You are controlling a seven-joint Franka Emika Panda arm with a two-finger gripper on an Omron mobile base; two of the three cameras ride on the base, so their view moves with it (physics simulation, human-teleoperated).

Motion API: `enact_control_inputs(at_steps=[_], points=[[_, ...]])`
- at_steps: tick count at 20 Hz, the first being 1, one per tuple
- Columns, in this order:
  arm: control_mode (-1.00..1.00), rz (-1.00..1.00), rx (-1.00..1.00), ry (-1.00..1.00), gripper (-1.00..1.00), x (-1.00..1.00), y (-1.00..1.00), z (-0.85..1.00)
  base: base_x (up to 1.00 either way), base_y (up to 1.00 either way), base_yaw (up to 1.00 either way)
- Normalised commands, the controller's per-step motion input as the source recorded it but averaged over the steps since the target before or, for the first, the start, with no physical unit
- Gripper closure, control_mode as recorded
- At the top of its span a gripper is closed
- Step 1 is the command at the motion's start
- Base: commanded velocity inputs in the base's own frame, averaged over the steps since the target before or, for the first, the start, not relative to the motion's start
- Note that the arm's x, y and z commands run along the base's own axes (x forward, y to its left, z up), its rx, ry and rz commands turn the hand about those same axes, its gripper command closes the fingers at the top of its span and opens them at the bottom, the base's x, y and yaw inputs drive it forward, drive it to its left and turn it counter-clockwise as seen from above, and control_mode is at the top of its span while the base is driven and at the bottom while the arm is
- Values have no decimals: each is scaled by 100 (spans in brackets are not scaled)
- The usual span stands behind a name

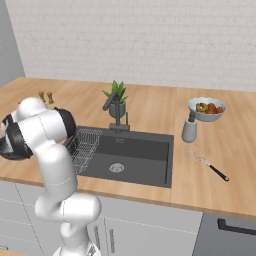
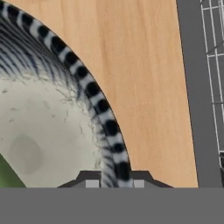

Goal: Pick the corn from the sink and place it in the bowl. Then pick the bowl and place it in the microwave. Then close the microwave door and press the start button.

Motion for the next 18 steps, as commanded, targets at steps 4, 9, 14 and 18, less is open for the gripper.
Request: enact_control_inputs(at_steps=[4,9,14,18], points=[[-100,-14,0,-1,100,-41,-5,82,0,0,0],[-100,-18,1,-1,100,-39,-33,74,0,0,0],[-100,-25,1,0,100,-50,-50,79,0,0,0],[-100,-26,0,0,100,-67,-46,87,0,0,0]])
